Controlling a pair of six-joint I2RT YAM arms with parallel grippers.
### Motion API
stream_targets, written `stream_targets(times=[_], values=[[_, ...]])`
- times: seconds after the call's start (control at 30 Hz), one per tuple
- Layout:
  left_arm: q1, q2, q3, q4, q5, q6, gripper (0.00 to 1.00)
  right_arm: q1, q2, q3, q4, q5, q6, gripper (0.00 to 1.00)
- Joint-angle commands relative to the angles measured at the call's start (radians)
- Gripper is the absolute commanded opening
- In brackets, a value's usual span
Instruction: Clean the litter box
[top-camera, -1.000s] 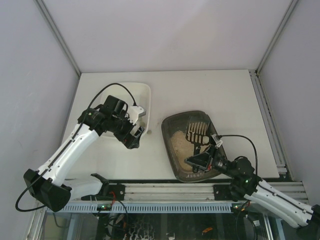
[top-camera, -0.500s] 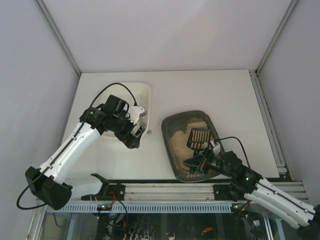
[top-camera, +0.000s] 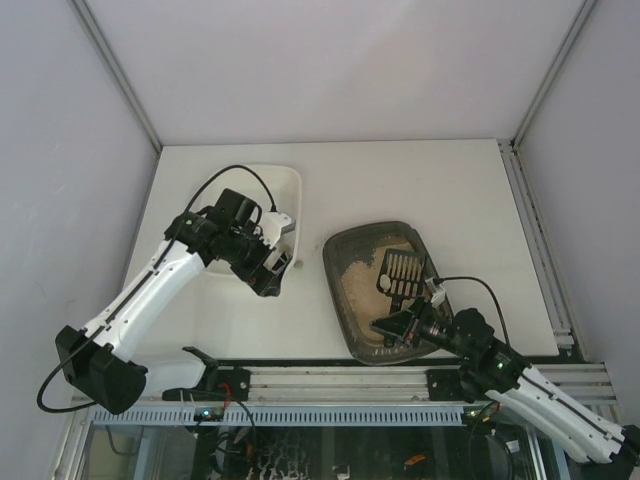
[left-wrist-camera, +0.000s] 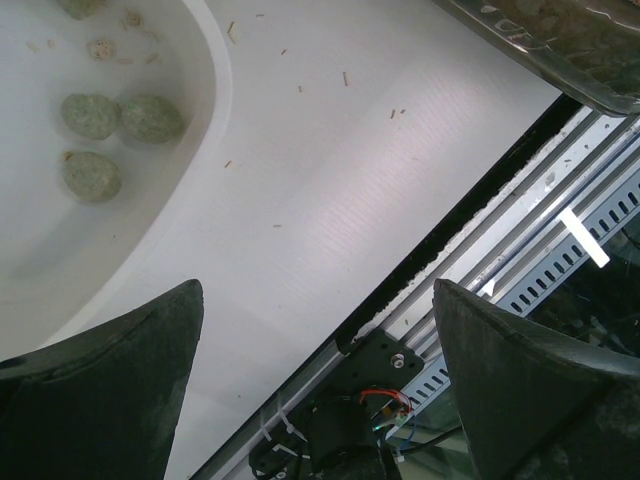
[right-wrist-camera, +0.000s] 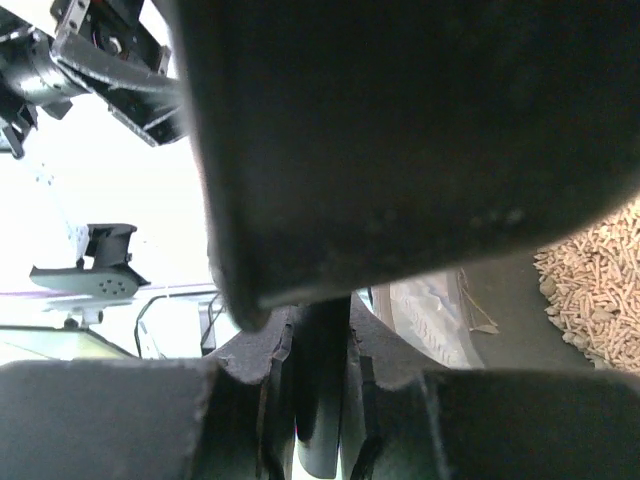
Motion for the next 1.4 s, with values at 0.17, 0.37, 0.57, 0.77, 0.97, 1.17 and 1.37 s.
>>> stream_targets(times=[0.17, 0.37, 0.57, 0.77, 0.97, 1.17, 1.37], values=[[0.007, -0.003, 0.010, 0.025, -0.027, -0.015, 1.00, -0.021, 0.127, 0.015, 0.130, -0.132, -0.124, 0.00], [0.193, 0.013, 0.099, -0.052, 0.186, 0.007, 1.00, -0.058, 0.227, -0.017, 0.359, -0.140, 0.006, 0.00], [0.501, 0.106, 0.231, -0.168, 0.431, 0.042, 0.98, -0.070, 0.521, 0.282, 0.167, -0.104, -0.229, 0.00], [0.597, 0.095, 0.223, -0.102, 0.343, -0.068, 1.00, -0.137, 0.959, 0.556, 0.309, -0.230, -0.319, 0.00], [0.683, 0.055, 0.223, -0.108, 0.443, -0.018, 1.00, -0.109, 1.488, 1.064, 0.098, -0.375, -0.482, 0.00], [0.848, 0.140, 0.284, -0.278, 0.570, 0.116, 1.00, -0.057, 1.833, 1.467, -0.078, -0.326, -0.600, 0.00], [0.943, 0.137, 0.258, -0.242, 0.525, 0.091, 1.00, 0.044, 2.209, 2.154, -0.753, 0.059, -0.887, 0.00]])
